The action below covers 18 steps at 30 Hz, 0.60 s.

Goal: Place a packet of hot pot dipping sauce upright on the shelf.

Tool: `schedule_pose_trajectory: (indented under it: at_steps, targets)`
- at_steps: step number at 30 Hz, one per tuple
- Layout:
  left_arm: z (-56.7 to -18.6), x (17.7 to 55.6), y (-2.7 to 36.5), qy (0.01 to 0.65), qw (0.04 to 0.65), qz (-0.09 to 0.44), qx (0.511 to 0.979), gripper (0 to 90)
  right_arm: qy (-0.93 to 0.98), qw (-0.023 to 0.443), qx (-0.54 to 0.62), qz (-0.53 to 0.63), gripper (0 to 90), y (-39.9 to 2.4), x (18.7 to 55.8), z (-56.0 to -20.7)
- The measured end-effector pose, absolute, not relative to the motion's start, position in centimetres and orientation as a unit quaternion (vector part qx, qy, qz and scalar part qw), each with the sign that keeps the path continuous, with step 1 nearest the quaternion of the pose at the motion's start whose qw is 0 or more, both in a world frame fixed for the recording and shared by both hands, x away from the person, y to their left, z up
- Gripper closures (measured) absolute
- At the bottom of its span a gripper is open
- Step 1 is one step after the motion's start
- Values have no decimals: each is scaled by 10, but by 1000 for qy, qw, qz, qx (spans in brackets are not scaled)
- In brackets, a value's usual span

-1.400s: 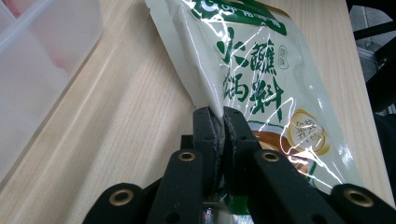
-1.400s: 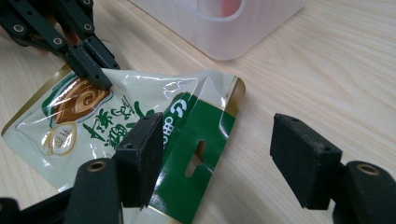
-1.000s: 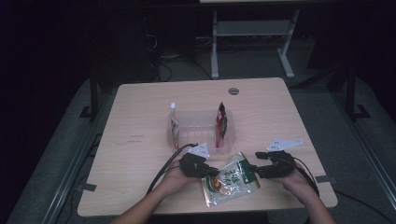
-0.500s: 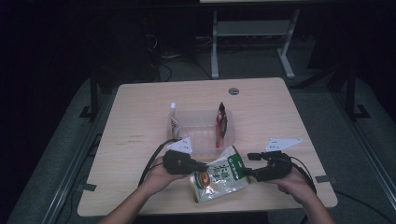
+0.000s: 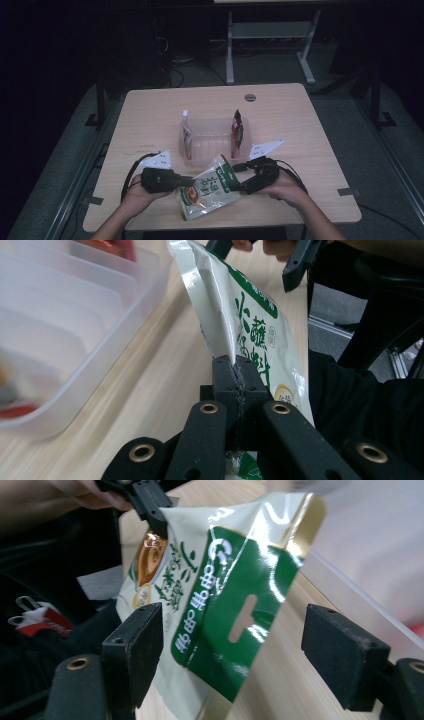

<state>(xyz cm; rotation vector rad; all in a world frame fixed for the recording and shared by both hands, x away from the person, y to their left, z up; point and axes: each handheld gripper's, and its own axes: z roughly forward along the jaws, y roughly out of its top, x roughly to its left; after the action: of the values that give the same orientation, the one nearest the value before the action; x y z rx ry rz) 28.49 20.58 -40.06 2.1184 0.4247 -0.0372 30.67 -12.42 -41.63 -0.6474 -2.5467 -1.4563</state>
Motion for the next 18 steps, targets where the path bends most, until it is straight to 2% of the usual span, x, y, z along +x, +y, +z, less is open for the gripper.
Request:
schedule_pose_trajectory:
  at_steps: [4,10,12,14,18]
  targets:
    - [-401,284,218,178,485,-18,856,900,-846,78,-202,-487,244,-111,311,-418]
    - [-401,283,218,164,487,-25,857,900,-841,91,-184,-500,440,-102,310,-418]
    - [-401,284,215,161,486,-25,858,900,-840,93,-183,-503,465,-103,309,-419]
    - [-401,285,215,163,484,-22,859,900,-836,97,-183,-508,566,-107,308,-419]
    - [-400,286,216,166,490,-20,856,900,-833,105,-176,-513,618,-110,307,-417]
